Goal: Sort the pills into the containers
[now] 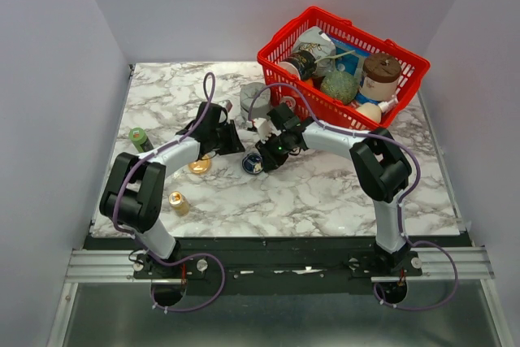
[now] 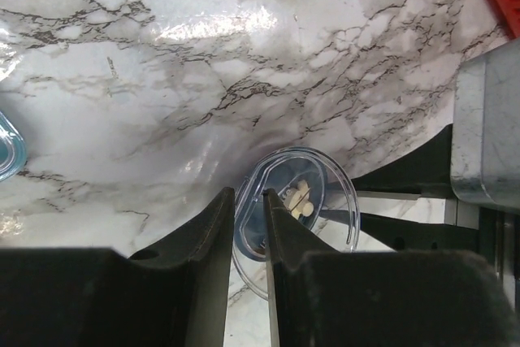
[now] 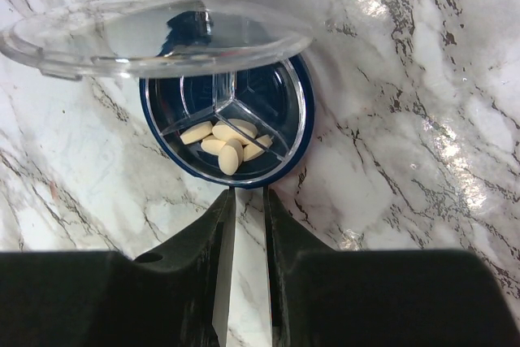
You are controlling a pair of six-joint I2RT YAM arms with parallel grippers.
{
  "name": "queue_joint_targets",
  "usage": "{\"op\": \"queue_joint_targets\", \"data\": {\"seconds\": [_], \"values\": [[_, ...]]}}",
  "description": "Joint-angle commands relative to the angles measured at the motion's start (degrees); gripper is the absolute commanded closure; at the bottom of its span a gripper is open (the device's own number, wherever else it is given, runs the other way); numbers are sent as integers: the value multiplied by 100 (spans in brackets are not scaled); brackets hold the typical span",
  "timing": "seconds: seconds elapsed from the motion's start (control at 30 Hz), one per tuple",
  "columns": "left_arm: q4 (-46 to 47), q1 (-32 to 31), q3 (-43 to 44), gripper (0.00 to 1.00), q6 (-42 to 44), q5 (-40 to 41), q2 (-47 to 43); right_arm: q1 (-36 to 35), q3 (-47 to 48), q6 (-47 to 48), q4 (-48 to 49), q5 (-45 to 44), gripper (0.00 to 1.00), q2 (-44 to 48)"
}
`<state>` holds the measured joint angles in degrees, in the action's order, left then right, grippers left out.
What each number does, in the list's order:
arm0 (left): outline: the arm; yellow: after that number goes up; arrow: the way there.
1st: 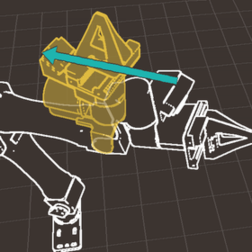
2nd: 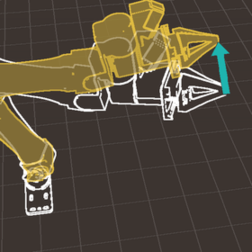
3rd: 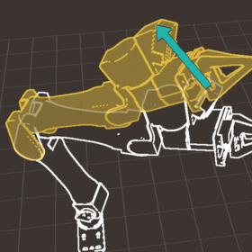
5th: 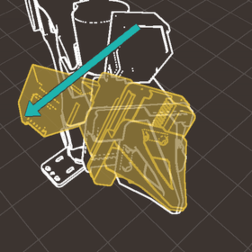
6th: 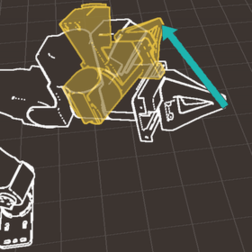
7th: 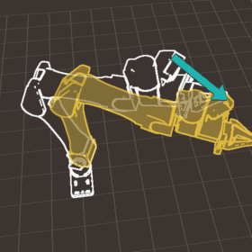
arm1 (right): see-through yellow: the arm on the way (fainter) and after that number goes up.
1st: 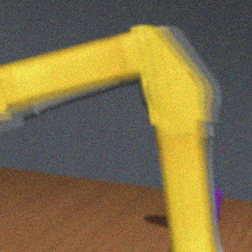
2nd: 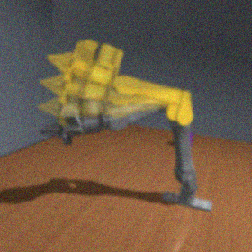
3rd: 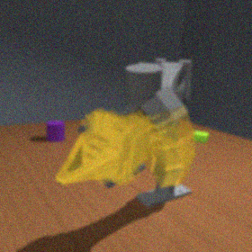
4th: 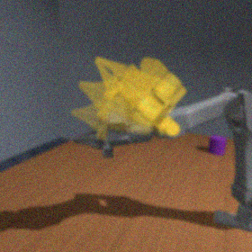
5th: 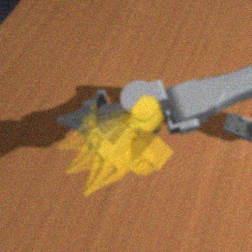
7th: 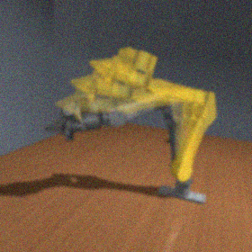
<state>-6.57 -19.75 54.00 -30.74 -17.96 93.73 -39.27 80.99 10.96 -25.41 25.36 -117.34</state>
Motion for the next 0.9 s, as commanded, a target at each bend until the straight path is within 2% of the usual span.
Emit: {"op": "queue_joint_targets", "data": {"seconds": [0.0, 0.33, 0.87], "values": [[-291, -47, 190, 71, 191, 344, -39, -11, 92, 46, 18, 162, 72, 114], [-372, -20, 296, 70, 209, 468, -452, -11, 84, 64, 27, 206, 72, 194], [147, -108, -188, 72, -116, -59, -347, -11, 119, 20, 27, 179, 71, 27]]}}
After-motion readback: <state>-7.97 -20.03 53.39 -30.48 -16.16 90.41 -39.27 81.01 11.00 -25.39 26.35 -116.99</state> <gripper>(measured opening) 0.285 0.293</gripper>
